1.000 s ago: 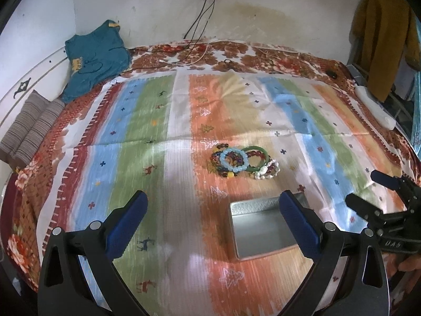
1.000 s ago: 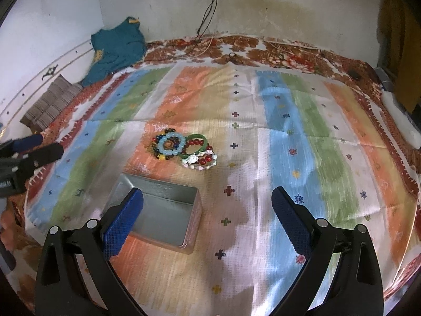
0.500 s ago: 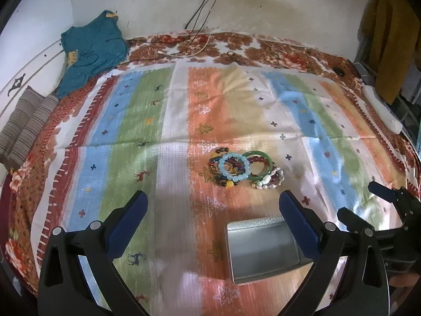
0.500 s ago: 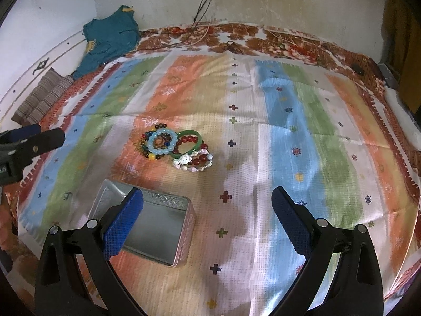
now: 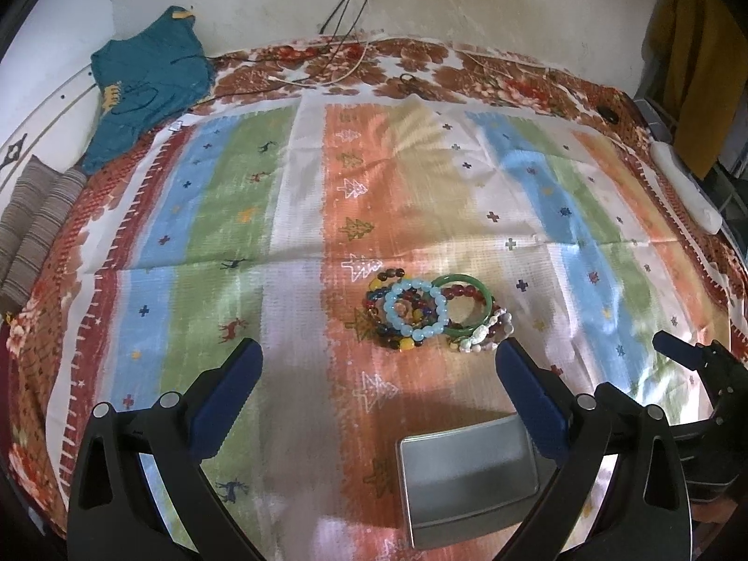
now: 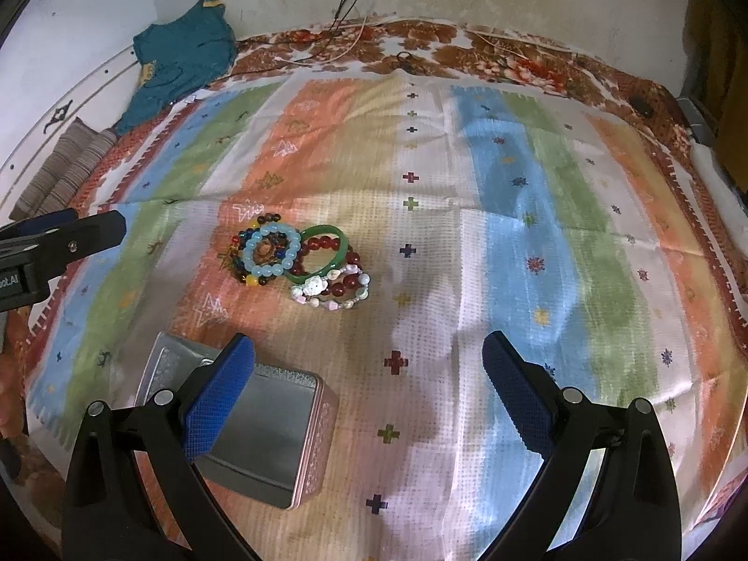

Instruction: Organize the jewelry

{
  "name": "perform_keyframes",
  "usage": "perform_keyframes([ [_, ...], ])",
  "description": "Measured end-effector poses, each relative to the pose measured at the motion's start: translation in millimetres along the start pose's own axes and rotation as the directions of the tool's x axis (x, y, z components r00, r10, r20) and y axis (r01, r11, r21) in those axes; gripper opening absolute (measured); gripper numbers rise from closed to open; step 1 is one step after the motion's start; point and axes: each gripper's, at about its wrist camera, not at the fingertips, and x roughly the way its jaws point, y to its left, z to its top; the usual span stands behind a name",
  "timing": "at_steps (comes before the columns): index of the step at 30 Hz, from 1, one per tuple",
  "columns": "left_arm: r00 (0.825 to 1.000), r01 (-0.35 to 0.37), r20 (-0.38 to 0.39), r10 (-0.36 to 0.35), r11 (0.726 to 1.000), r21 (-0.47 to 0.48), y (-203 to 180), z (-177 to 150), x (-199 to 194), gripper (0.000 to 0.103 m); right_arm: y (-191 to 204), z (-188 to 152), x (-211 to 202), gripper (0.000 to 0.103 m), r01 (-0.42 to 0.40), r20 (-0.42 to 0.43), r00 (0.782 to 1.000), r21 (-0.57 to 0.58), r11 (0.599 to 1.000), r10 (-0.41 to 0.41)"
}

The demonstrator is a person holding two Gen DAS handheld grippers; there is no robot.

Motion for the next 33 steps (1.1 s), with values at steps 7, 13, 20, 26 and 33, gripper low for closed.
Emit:
perform_keyframes([
  [7, 0.999, 0.017, -0.045, -0.016, 1.000, 0.017, -3.8, 6.1, 20.9, 0.097, -0.2, 5.9, 14.4, 0.099, -0.001, -0.021, 1.000, -0.006, 1.000, 0.001],
  [13, 0.997, 0.008, -0.079, -0.007, 1.000, 0.015, -3.3, 13.7, 41.1, 0.097, -0.6, 8.6, 24.2, 0.099, -0.008, -0.034, 0.999, -0.005, 1.000, 0.008],
  [20, 0.994, -0.006, -0.113, 0.009, 1.000, 0.022, -2.6, 21.7, 62.6, 0.097, -4.8, 13.3, 41.2, 0.099, -0.009, -0.065, 0.998, 0.007, 1.000, 0.009],
  [26, 0.992, -0.005, -0.126, 0.008, 1.000, 0.028, -6.0, 29.5, 75.4, 0.096, -5.4, 17.2, 52.3, 0.099, -0.005, -0.079, 0.997, 0.007, 1.000, 0.006],
  [33, 0.987, 0.002, -0.160, 0.004, 0.999, 0.037, -8.3, 35.2, 94.6, 0.091, -9.0, 21.2, 72.7, 0.099, 0.009, -0.114, 0.993, 0.020, 1.000, -0.007],
])
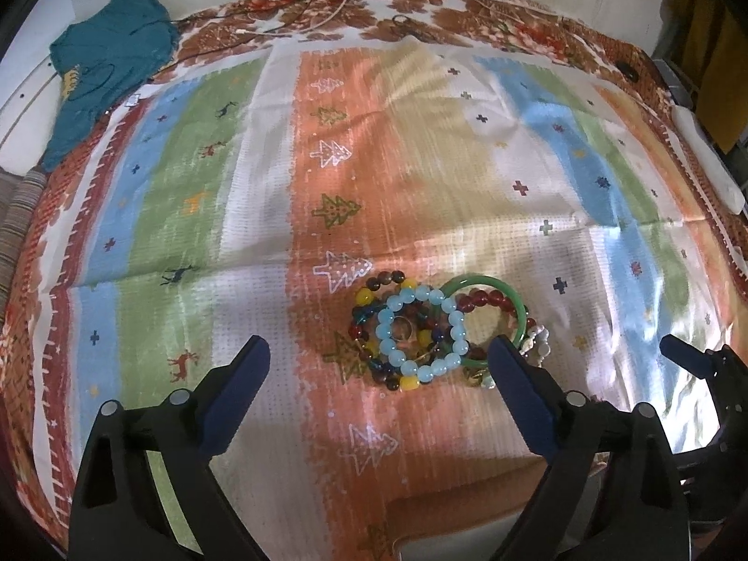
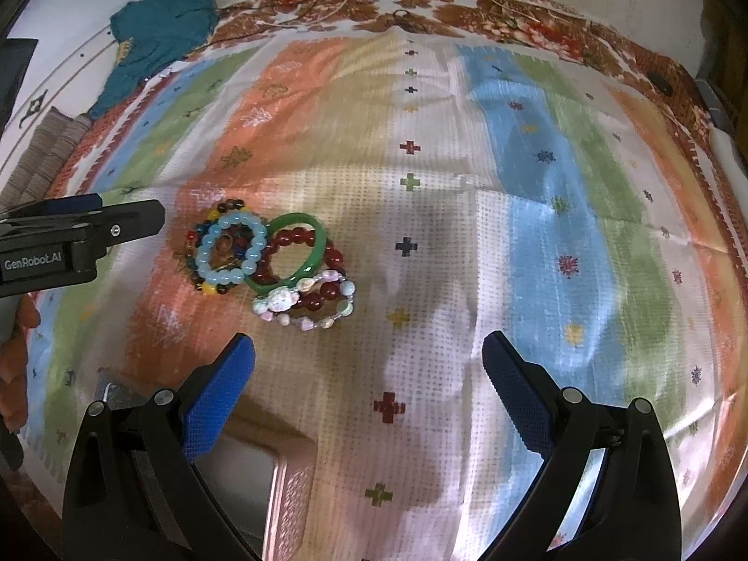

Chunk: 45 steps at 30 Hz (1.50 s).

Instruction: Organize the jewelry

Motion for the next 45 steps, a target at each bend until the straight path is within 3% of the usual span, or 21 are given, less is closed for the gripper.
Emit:
perform_keyframes([
  [7, 1.000, 0.005, -0.025, -0.004, 1.000, 0.019, -2.7, 5.4, 14.2, 0.087, -0.5, 5.6, 17.3, 0.099, 0.007, -0.029, 1.000, 0.006, 1.000, -0.007],
  [18, 0.997, 0.008, -0.080, -0.004, 0.999, 0.052, -6.7, 7.8, 38.7, 0.073, 0.9, 14.4, 35.3, 0.099, 0.008, -0.052, 0.999, 0.008, 1.000, -0.007],
  [21, 0.995, 0.018, -0.094, -0.013, 0.998, 0.053, -7.6, 7.8, 44.6, 0.069, 1.9, 16.0, 42.1, 0.087, 0.001, -0.071, 0.997, 0.004, 1.000, -0.001],
  [30, 0.989, 0.055, -0.137, -0.049, 0.998, 0.042, -3.0, 6.8, 63.2, 0.053, 1.9, 17.8, 55.7, 0.086, 0.008, -0.094, 0.996, 0.000, 1.000, -0.008],
  [35, 0.990, 0.062, -0.128, -0.055, 0.997, 0.050, -3.3, 8.7, 62.2, 0.049, 3.7, 18.1, 62.4, 0.074, 0.000, -0.115, 0.993, -0.004, 1.000, -0.001],
  [39, 0.988, 0.070, -0.138, -0.061, 0.996, 0.063, -6.9, 9.4, 64.5, 0.038, 4.8, 17.8, 64.6, 0.070, 0.001, -0.121, 0.993, -0.008, 1.000, -0.002],
  [45, 0.987, 0.058, -0.155, -0.046, 0.996, 0.072, -9.2, 7.7, 73.0, 0.035, 4.6, 18.4, 69.1, 0.057, -0.012, -0.129, 0.992, -0.005, 1.000, 0.011],
])
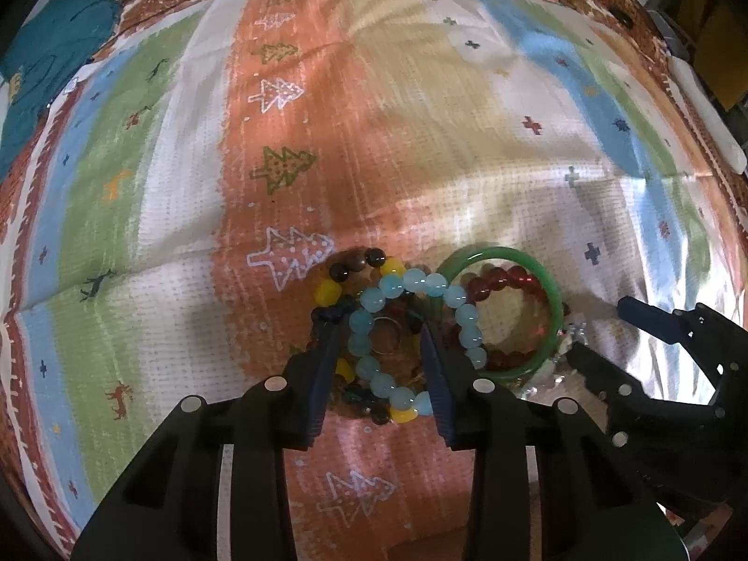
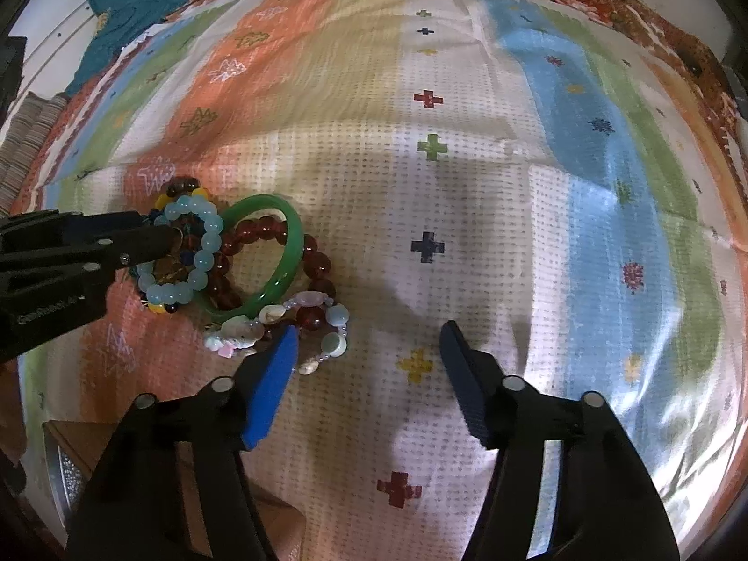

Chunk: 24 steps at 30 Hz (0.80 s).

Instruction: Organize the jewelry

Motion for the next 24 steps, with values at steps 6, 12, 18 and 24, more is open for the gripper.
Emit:
perform_keyframes([
  [6, 1.000, -0.002, -0.013, 0.001, 1.000, -0.010, 3.6, -0.6, 8.8, 0.027, 2.7, 1.6, 3.0, 0.045, -0.003, -0.003, 1.000, -0.015, 1.000, 0.003],
  [12, 1.000, 0.002, -0.017, -0.002, 1.000, -0.025, 8.8, -1.2, 12.9, 0.014, 5.9, 1.0, 6.8, 0.022, -0.011, -0.010, 1.000, -0.032, 0.999, 0.011],
  [18, 1.000, -0.007, -0.005, 0.007, 1.000, -0.028, 8.6, -1.7, 9.7, 0.011, 9.4, 0.7, 8.7, 0.012, -0.030, -0.013, 0.999, -0.042, 0.999, 0.029],
  [24, 1.000, -0.004, 0.020, 0.004, 1.000, -0.026, 8.9, -4.0, -3.8, 0.011, 7.8, 4.0, 0.7, 0.001, -0.043, 0.005, 0.999, -0.039, 0.998, 0.043],
])
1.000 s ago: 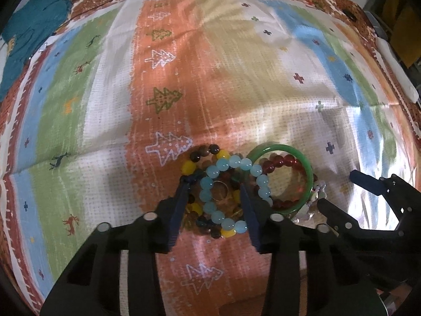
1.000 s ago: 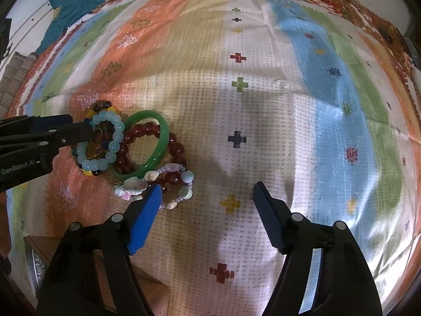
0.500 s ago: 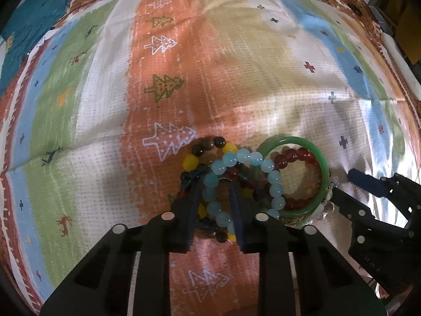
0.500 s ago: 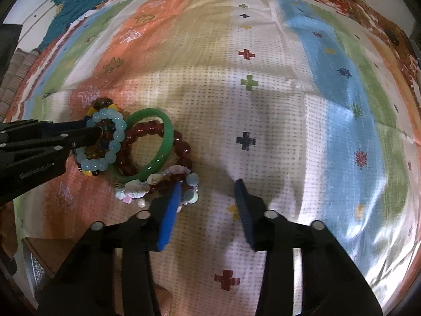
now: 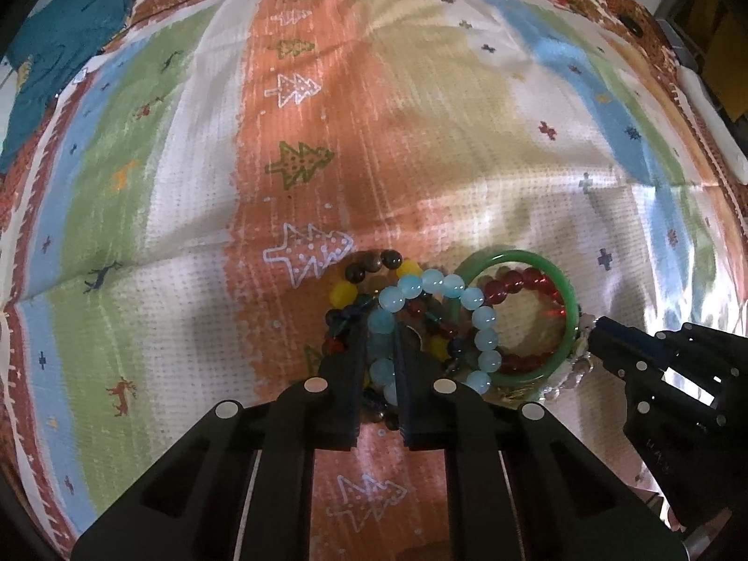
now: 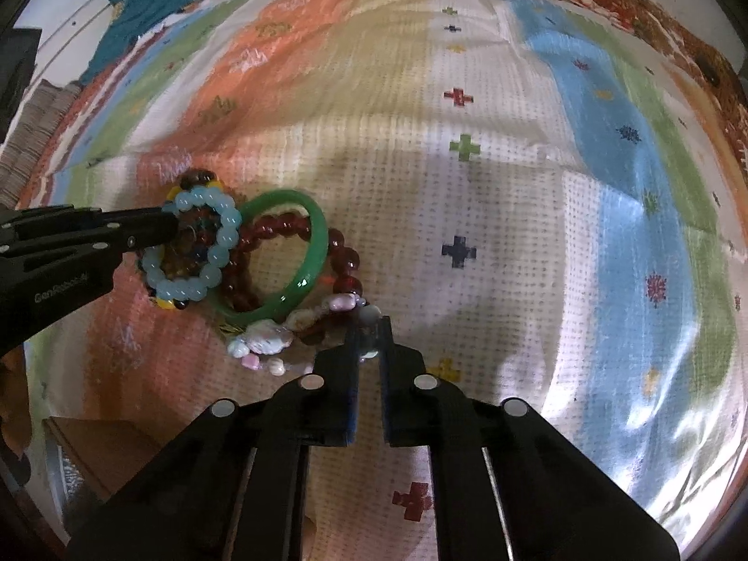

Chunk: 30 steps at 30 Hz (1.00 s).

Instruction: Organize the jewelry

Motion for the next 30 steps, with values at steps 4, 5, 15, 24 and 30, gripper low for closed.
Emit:
perform_keyframes([
  [4, 1.000, 0.009, 0.018, -0.009, 1.000, 0.005, -2.4, -3.0, -12.1, 0.011, 1.3, -0.2, -9.3, 0.001, -0.002, 0.015, 1.000, -0.007, 1.000, 0.002],
  [5, 1.000, 0.009, 0.022, -0.009, 1.000, 0.008, -3.0, -3.7, -14.3, 0.011, 1.5, -0.3, -10.6, 0.001, -0.001, 0.015, 1.000, -0.005, 1.000, 0.001],
  [15, 1.000, -0.002, 0.001, 0.002, 1.000, 0.017, -7.0, -1.9, -9.5, 0.011, 1.3, 2.5, -7.5, 0.001, 0.051, 0.007, 0.999, -0.006, 0.999, -0.051],
  [24, 1.000, -0.002, -0.011, 0.002, 1.000, 0.018, -6.8, -2.9, -6.5, 0.011, 3.4, -1.2, -7.3, 0.051, 0.033, 0.003, 0.999, -0.012, 0.999, -0.033],
  [30, 1.000, -0.008, -0.017, 0.008, 1.000, 0.016, -3.9, -3.7, -2.6, 0.011, 3.2, -1.9, -2.9, 0.051, 0.037, -0.009, 0.999, -0.007, 0.999, -0.037],
])
